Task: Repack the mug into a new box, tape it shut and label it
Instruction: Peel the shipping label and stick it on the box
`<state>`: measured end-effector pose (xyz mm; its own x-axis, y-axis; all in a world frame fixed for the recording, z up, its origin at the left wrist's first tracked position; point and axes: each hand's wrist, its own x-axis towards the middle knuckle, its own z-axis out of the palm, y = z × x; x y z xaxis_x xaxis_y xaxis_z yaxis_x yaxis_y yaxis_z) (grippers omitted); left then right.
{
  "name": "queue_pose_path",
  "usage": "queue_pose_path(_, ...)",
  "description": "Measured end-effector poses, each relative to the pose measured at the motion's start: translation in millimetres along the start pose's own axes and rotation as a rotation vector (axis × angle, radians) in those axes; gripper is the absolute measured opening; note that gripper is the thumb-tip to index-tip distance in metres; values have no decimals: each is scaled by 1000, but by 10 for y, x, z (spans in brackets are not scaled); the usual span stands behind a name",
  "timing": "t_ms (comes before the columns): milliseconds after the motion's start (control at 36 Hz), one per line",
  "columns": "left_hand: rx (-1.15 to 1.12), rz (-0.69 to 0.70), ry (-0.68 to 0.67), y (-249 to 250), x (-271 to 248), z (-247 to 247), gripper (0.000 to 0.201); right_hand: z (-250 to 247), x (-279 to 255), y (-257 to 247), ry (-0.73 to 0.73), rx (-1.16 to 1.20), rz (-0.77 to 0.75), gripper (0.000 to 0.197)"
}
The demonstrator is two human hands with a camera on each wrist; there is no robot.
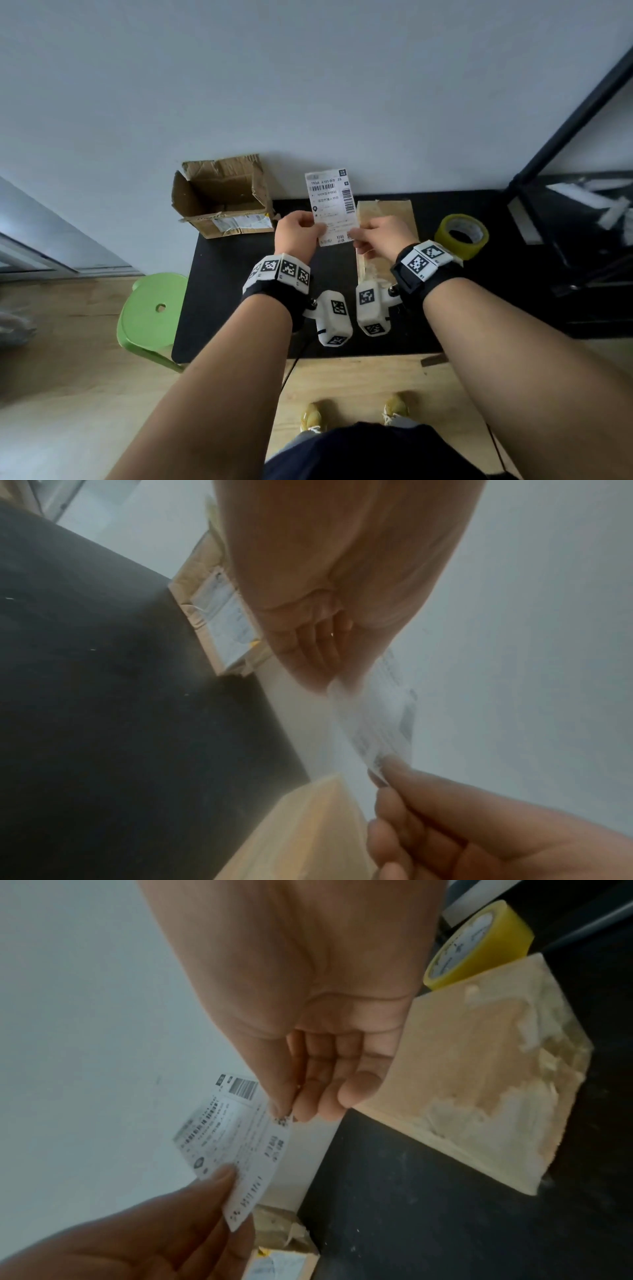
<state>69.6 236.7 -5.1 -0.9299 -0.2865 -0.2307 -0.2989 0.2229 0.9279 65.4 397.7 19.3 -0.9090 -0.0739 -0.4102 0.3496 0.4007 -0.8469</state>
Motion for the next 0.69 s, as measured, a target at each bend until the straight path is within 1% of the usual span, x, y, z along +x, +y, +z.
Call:
queue_pose_path(56, 15, 32, -6, 113, 31, 52, 5, -102, 5, -34, 3, 20, -9, 14)
queue_pose_path(139, -27, 41, 4, 233, 48, 125, 1, -232, 8, -52, 15, 69, -50, 13)
queue_pose_path(194, -63, 44, -21, 304, 35, 183, 6, -311, 5, -60, 33, 99, -76, 15)
queue_pose_path(278, -81, 50, -124, 378, -4, 290, 19, -413, -9, -60, 33, 123, -111, 15)
queue_pose_path(306, -74, 55, -128, 394, -18, 320, 20, -439, -4, -51, 32, 129, -119, 13)
queue_pose_path(361, -84, 52, -82, 412, -29, 367, 19, -478, -1, -33, 20, 159, -132, 8)
queue_pose_path(472, -136, 22, -1, 429, -10, 422, 20, -536, -16, -20, -19, 222, -135, 8)
queue_pose_path(583, -166, -12, 20, 429, -20, 480, 28, -574, -18, -14, -37, 212, -152, 9)
queue_pose_path(694, -161, -55, 7, 414, -55, 543, 34, -630, -20, 18, -1, 198, -165, 13)
